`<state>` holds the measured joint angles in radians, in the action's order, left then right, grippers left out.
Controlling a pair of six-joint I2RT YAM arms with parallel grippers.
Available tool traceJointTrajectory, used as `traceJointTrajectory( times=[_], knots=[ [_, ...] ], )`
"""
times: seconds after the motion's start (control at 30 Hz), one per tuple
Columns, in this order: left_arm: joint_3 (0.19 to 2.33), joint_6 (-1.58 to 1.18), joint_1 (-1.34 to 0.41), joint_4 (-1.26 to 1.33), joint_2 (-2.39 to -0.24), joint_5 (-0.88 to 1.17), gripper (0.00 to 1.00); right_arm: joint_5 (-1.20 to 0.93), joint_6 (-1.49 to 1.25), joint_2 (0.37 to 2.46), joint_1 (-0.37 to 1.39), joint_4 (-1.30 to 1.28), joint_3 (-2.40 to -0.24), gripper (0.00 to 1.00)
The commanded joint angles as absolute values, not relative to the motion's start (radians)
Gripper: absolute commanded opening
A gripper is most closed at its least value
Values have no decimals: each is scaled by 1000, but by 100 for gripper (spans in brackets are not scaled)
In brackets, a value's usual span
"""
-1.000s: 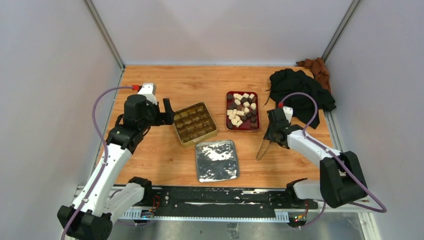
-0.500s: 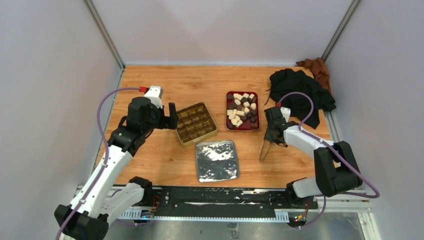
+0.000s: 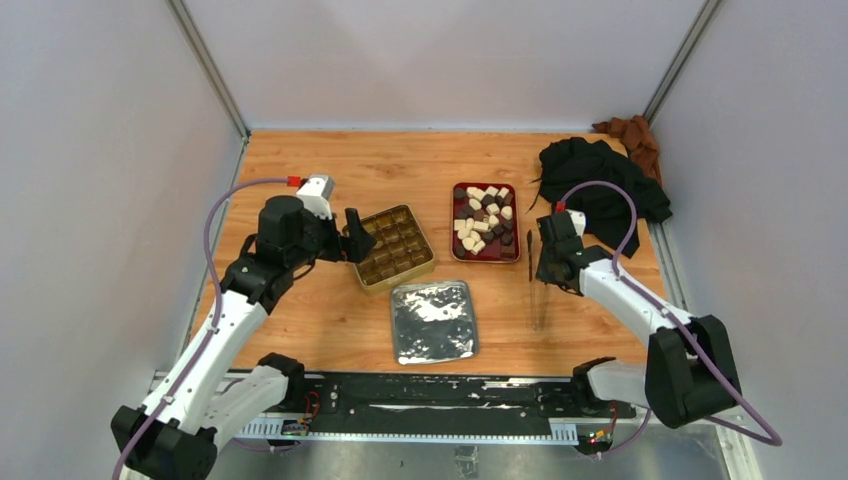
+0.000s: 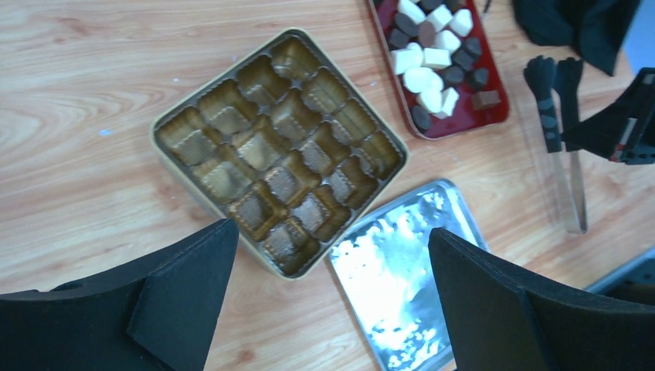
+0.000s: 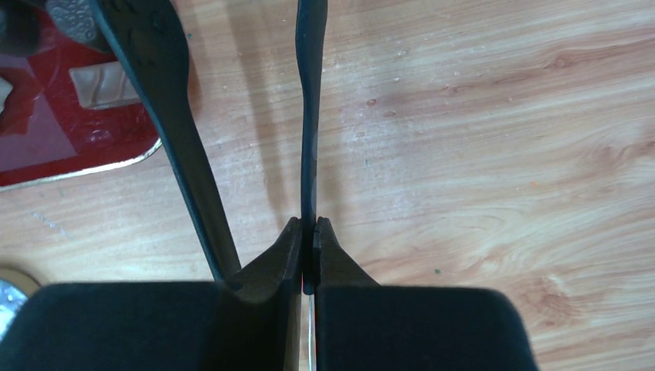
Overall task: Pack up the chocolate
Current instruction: Pick up the clamp from the center of the board.
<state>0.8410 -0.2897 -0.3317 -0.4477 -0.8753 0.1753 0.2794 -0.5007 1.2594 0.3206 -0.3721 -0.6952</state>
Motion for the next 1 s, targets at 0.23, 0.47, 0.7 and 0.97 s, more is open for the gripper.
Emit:
traceJointTrajectory(
  times=[0.23, 0.47, 0.7, 0.97],
  knots=[
    [775, -568, -339, -253, -908, 385, 100, 308, -385, 1167, 476, -511, -833, 0],
    [715, -715, -359, -103, -912, 429, 100, 294, -373, 1174, 603, -510, -915, 0],
    [706, -803, -443, -5, -976, 381, 99, 296, -364, 1194, 720, -499, -1005, 0],
    [707, -880, -531, 80, -1015, 293, 98, 316, -375, 1209, 811, -477, -1052, 0]
  ],
)
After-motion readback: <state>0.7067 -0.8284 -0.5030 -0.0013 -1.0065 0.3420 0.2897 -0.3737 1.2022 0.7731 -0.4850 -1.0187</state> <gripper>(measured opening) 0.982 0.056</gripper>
